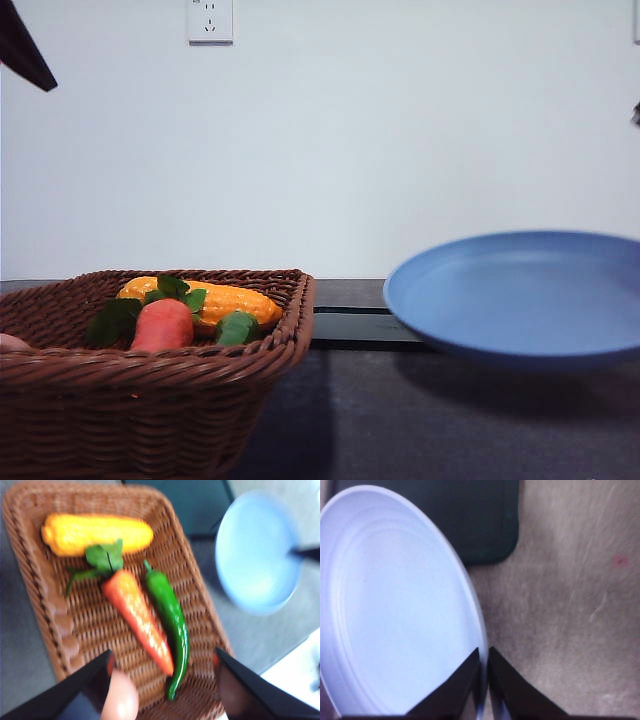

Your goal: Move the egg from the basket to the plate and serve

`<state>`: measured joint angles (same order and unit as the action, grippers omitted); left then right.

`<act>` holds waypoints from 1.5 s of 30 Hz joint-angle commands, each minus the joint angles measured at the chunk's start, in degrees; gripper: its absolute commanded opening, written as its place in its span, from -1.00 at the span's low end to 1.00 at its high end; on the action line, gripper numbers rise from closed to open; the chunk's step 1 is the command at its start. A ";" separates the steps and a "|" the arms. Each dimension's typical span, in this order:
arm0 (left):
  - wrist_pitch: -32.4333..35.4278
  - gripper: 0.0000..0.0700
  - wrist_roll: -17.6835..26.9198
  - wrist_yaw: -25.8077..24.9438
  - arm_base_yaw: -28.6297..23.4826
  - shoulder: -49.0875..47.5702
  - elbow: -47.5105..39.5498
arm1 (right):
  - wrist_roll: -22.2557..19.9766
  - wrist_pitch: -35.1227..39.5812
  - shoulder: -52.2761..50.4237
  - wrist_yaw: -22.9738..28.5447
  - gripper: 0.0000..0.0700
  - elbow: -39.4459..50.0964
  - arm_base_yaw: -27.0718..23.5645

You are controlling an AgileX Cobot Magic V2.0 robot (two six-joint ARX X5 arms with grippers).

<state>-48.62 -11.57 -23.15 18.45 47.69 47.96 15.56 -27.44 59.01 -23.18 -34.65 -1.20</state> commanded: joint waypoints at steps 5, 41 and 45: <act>-8.30 0.15 -1.93 13.37 10.90 5.69 6.17 | 2.11 0.84 -2.50 -0.31 -1.00 -0.28 -0.17; -10.54 0.15 -5.85 20.32 21.96 36.30 9.58 | 2.02 1.90 -3.00 -0.37 -1.00 -0.28 -0.17; -10.49 0.15 -5.84 20.32 22.02 38.14 9.58 | 2.02 1.93 -3.00 -0.37 -1.00 -0.28 -0.17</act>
<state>-59.04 -17.17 -3.03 39.85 84.62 56.29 16.97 -26.39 55.86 -23.18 -34.65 -1.30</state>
